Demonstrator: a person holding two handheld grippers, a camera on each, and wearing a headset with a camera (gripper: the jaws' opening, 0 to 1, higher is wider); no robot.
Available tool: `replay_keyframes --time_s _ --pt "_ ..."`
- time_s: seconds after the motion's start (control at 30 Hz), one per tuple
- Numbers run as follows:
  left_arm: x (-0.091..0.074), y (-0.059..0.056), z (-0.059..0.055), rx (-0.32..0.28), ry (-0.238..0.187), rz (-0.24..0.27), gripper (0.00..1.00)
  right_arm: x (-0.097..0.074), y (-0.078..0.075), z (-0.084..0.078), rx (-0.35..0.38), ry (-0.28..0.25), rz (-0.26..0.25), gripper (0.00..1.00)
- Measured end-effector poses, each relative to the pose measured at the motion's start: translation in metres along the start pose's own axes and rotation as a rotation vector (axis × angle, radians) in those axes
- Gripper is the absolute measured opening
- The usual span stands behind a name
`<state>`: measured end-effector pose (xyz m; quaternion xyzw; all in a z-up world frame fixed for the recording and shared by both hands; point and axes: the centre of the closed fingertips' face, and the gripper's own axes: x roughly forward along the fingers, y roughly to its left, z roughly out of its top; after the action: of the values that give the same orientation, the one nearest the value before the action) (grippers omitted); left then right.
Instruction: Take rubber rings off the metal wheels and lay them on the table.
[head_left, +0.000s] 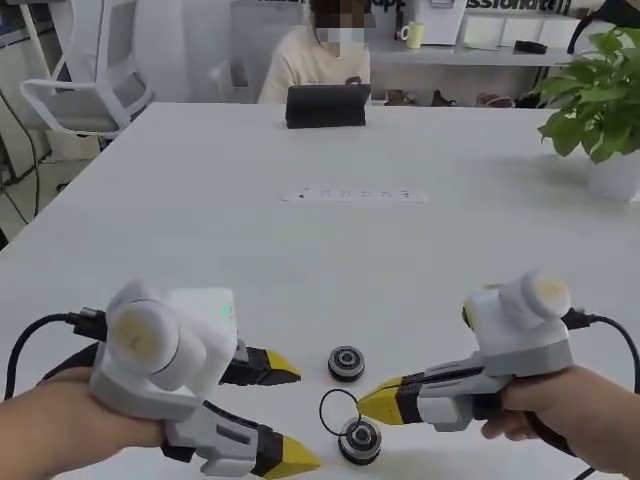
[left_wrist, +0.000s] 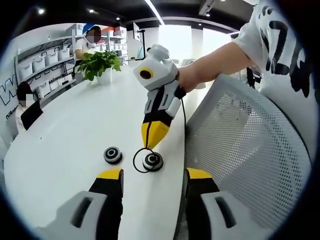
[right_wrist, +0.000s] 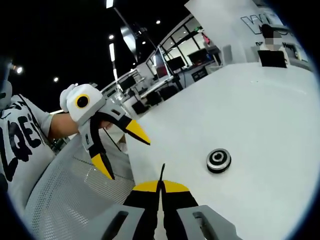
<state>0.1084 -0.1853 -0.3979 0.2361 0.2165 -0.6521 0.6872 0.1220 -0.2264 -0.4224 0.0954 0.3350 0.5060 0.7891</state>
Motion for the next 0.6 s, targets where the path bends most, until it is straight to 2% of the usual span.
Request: replay_keyframes --time_s 0.23,0.6 --pt "-0.013 0.005 -0.005 -0.02 -0.003 0.024 0.51 0.007 -0.001 0.005 -0.01 0.011 0.009 0.0" --pt "-0.031 0.012 -0.021 -0.062 0.003 0.068 0.54 0.023 -0.005 0.007 -0.02 0.041 0.017 0.0"
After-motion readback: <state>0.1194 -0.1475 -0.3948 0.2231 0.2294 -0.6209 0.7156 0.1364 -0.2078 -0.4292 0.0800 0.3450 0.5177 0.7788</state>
